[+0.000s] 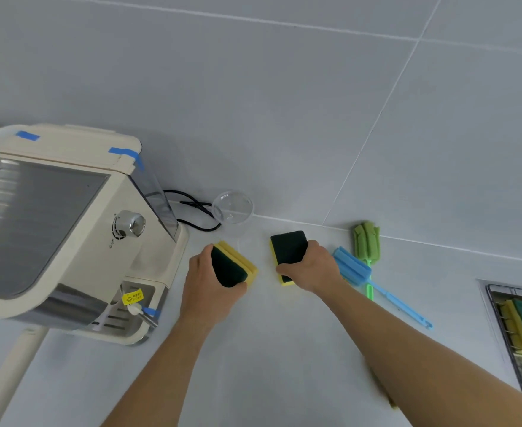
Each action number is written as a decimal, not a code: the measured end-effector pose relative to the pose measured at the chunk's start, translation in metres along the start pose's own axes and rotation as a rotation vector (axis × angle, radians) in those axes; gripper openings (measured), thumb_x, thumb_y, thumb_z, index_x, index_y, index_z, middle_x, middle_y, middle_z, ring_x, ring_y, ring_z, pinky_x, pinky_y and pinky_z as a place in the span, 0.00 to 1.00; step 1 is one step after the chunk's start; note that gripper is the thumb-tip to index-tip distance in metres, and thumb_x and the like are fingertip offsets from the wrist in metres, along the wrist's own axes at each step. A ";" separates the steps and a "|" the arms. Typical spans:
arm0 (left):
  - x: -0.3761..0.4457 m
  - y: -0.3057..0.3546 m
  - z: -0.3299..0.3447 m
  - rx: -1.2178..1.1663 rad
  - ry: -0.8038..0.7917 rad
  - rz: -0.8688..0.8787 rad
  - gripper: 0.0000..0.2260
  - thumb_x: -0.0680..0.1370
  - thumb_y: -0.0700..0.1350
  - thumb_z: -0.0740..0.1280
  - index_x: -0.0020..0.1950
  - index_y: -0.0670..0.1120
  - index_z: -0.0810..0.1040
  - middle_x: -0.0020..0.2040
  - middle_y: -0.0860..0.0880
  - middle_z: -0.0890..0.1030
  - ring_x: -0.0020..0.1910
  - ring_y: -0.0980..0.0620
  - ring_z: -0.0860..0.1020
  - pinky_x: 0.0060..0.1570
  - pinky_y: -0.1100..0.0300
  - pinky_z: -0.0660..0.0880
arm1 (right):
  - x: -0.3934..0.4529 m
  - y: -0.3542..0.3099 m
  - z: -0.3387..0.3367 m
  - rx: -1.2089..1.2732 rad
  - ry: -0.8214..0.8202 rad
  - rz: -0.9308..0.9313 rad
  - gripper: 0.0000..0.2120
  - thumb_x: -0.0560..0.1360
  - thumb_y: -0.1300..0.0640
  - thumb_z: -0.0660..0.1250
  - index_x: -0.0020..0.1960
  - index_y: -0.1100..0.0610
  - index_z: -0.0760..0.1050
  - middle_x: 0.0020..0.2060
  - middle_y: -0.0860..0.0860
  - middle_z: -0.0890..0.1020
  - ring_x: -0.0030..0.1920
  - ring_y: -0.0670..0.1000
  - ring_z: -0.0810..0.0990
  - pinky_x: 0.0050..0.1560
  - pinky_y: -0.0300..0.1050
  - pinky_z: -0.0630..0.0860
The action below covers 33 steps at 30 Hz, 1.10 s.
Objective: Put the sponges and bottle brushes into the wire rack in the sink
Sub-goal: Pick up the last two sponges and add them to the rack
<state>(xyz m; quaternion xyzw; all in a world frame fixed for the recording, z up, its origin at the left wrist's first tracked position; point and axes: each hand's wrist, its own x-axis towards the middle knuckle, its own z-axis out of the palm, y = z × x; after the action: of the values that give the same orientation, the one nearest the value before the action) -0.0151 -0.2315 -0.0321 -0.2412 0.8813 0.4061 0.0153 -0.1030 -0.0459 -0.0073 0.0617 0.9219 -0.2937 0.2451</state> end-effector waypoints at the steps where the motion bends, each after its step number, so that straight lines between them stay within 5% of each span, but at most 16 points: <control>1: -0.006 0.004 -0.002 0.030 -0.024 0.027 0.43 0.64 0.52 0.77 0.73 0.53 0.57 0.65 0.50 0.66 0.63 0.48 0.70 0.56 0.53 0.76 | -0.008 0.004 -0.005 0.007 0.017 -0.010 0.28 0.67 0.46 0.74 0.58 0.57 0.68 0.49 0.52 0.76 0.47 0.52 0.76 0.32 0.41 0.69; 8: -0.048 0.037 -0.015 0.291 -0.110 0.207 0.43 0.67 0.59 0.74 0.75 0.50 0.57 0.65 0.48 0.66 0.62 0.48 0.69 0.59 0.54 0.73 | -0.061 0.035 -0.040 0.044 0.124 -0.054 0.21 0.66 0.49 0.72 0.53 0.56 0.68 0.40 0.50 0.75 0.37 0.48 0.75 0.31 0.42 0.71; 20: -0.104 0.096 0.014 0.435 -0.179 0.408 0.40 0.67 0.62 0.72 0.73 0.51 0.59 0.63 0.51 0.67 0.60 0.50 0.69 0.55 0.57 0.72 | -0.121 0.124 -0.092 0.080 0.257 -0.049 0.23 0.64 0.48 0.73 0.54 0.54 0.69 0.45 0.50 0.77 0.44 0.51 0.78 0.39 0.46 0.76; 33: -0.159 0.197 0.121 0.445 -0.277 0.511 0.43 0.67 0.62 0.72 0.75 0.50 0.58 0.64 0.51 0.67 0.61 0.51 0.69 0.55 0.58 0.74 | -0.147 0.278 -0.180 0.152 0.341 0.046 0.25 0.68 0.46 0.74 0.58 0.51 0.67 0.45 0.49 0.77 0.43 0.48 0.78 0.34 0.42 0.78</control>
<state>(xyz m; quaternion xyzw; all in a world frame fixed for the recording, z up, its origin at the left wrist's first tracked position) 0.0184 0.0307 0.0614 0.0534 0.9694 0.2240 0.0845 0.0217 0.2896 0.0497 0.1499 0.9236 -0.3422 0.0863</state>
